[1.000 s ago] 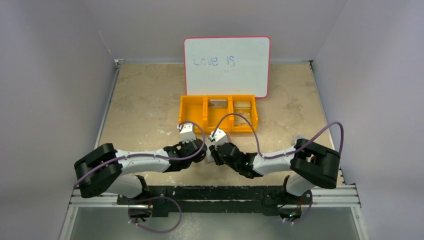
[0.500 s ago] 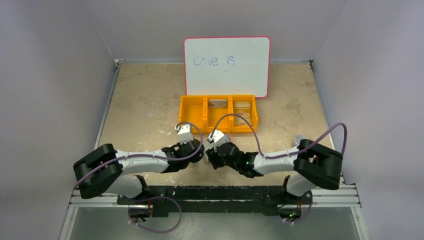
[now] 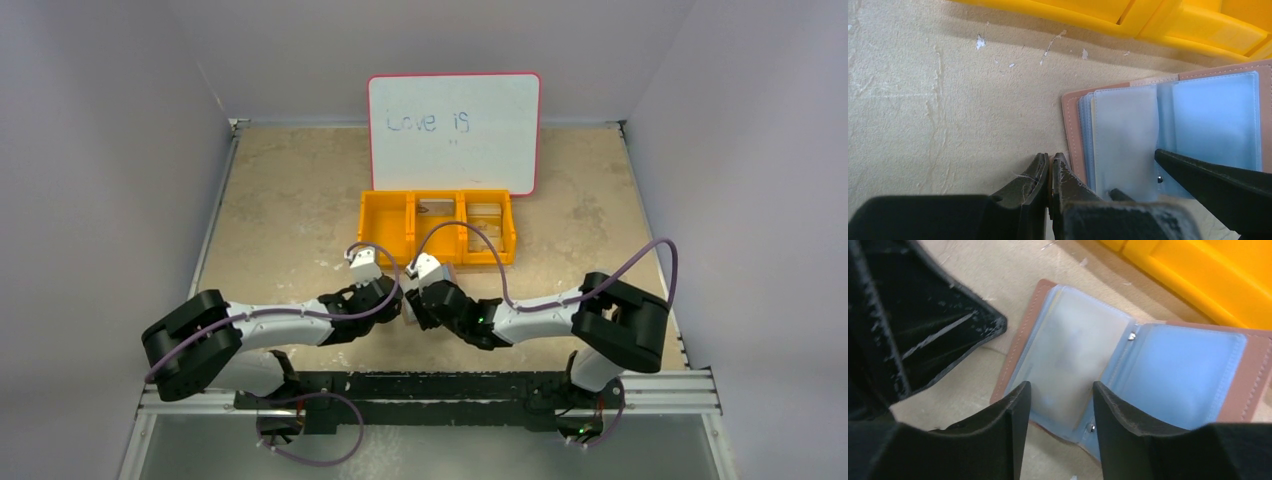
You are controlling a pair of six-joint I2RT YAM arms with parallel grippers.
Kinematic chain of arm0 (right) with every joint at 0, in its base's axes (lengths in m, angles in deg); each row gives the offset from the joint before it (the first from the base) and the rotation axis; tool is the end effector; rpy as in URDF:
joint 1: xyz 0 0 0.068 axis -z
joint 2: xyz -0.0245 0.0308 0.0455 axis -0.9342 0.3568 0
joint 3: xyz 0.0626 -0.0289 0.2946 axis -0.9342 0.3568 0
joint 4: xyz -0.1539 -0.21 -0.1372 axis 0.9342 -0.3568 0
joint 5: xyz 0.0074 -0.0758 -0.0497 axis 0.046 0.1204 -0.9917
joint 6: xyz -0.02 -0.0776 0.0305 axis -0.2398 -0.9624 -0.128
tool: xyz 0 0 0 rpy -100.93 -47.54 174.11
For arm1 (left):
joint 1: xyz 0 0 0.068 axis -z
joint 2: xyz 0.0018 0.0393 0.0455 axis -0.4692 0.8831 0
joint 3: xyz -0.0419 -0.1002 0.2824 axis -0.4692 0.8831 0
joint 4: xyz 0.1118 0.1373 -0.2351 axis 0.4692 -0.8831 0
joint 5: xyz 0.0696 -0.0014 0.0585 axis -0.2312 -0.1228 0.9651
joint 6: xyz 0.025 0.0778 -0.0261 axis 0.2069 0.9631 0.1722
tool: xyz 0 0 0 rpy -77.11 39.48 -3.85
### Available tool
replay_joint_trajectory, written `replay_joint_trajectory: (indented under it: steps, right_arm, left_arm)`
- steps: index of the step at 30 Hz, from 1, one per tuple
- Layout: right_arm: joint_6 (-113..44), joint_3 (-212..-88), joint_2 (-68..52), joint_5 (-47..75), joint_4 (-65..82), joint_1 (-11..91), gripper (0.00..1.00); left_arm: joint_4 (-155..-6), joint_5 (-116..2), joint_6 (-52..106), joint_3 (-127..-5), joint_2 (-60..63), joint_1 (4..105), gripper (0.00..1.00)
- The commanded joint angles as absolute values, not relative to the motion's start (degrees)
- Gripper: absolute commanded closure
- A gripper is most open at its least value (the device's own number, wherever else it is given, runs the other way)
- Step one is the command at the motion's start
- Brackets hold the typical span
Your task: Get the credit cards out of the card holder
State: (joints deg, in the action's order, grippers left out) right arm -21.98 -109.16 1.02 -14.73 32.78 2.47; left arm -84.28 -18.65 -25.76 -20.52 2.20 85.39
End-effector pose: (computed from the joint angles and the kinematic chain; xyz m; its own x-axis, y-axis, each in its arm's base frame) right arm 0.1652 0.3120 0.1365 -0.4352 -0.2412 -0.8674 -0.6213 0.7777 0.0955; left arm 0.1741 -0.2018 0.1191 -0.6830 -0.3734 -0.6277 -0.1313 0.9082 -0.3974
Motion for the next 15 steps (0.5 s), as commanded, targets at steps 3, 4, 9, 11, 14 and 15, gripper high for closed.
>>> replay_joint_trajectory:
  steps: [3,4,9,11,14,15]
  right_arm:
    - [-19.82,-110.35,2.84,-19.64,28.23,2.39,0.6]
    - [-19.55,-110.39,2.95,-19.99,28.18,2.39,0.62]
    - [-18.03,-110.19,1.8,-19.27,28.05,2.47,0.62]
    - [-19.51,-109.27,-0.75,-14.92,30.23,2.48,0.52]
    - [-19.83,-108.23,-4.3,-11.97,31.04,2.48,0.38]
    - [-20.02,-108.31,-4.85,-11.83,30.75,2.48,0.35]
  left_arm:
    - [-82.46,-18.92,-26.06,-20.27,1.06,85.16,1.0]
    - [-82.56,-18.85,-26.07,-20.24,0.97,85.16,1.0]
    - [-82.77,-18.4,-26.4,-19.73,0.22,85.07,1.0]
    - [-82.81,-18.39,-26.45,-19.58,0.05,85.0,1.0]
    - [-82.7,-18.37,-26.42,-19.49,0.08,84.91,1.0]
    - [-82.6,-18.36,-26.44,-19.49,0.12,84.88,1.0]
